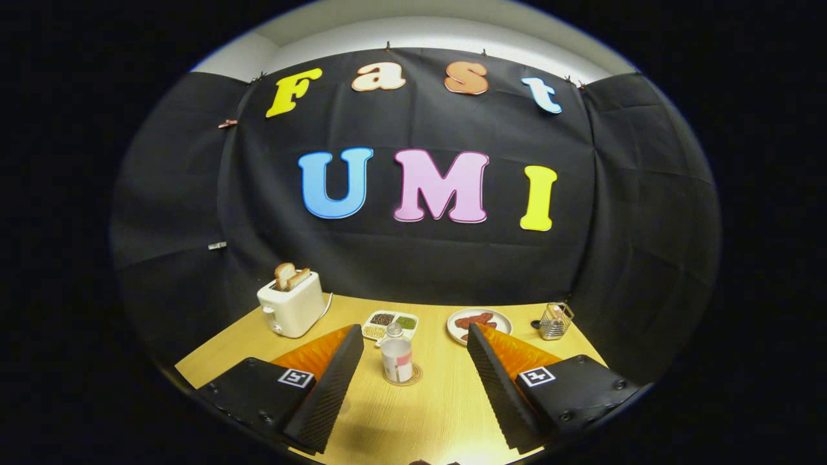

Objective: Take the bottle from table, then pour the juice into the cup, finally place the bottle on the coaster

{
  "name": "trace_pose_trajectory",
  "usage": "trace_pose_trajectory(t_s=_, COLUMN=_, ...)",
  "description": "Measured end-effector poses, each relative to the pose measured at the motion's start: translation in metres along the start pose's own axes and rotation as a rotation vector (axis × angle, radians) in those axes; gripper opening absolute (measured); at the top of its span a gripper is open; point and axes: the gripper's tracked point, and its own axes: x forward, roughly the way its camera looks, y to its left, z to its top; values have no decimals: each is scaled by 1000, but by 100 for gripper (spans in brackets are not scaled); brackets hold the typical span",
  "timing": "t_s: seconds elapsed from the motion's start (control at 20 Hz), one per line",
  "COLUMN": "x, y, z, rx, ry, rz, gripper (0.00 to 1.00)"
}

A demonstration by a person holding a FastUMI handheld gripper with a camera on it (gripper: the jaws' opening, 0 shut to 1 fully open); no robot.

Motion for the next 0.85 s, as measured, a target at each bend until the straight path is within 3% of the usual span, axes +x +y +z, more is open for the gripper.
trace_pose_trajectory(t_s=0.35, x=-54, y=-51, z=38, rx=35, ry=-65, rz=-185, gripper=99)
trace_pose_trajectory(t_s=0.85, x=-73, y=-80, z=66, rx=119, ry=-117, rz=-242, gripper=99)
